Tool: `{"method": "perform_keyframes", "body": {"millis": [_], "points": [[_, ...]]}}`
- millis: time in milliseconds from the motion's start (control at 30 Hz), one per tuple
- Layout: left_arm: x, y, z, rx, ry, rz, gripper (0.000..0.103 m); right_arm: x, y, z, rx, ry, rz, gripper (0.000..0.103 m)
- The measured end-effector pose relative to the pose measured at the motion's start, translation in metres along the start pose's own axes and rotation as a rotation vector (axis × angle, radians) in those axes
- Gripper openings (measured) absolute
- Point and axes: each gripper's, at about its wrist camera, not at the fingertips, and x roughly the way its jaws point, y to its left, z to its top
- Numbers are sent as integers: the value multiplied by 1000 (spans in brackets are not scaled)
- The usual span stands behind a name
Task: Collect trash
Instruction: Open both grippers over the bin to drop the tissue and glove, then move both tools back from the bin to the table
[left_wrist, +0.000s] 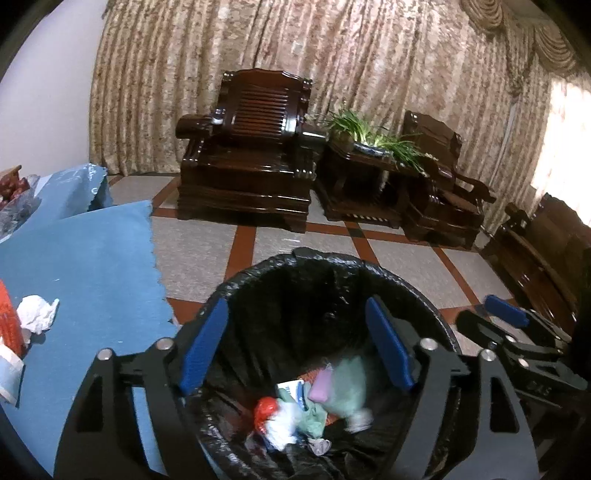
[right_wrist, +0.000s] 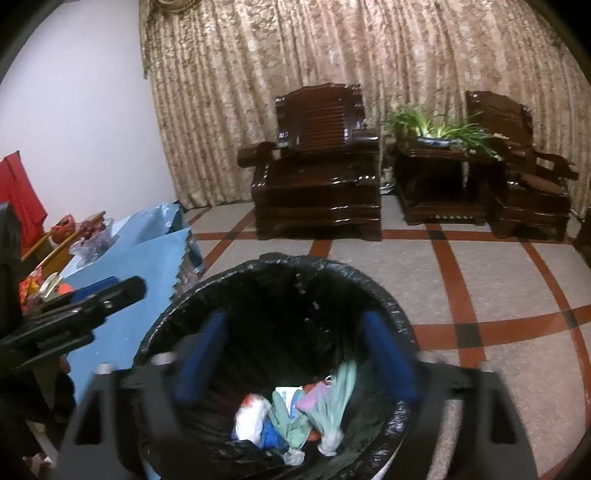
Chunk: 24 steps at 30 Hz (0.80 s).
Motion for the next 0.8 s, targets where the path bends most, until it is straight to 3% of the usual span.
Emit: {"method": "perform_keyframes", "body": {"millis": [33,100,467,800], "points": [[-3,3,0,-6,-7,13,85,-2,1,1,-1,-14,-11,98],[-10,12,0,-27,-18,39,90,-5,3,2,0,-23,-6,98],[-55,59,-5,-74,-33,159,93,-4,31,4,-12,-4,54,98],[-105,114,-19,-120,-66,280,93,4,98,5,-90,8,165,98]]}}
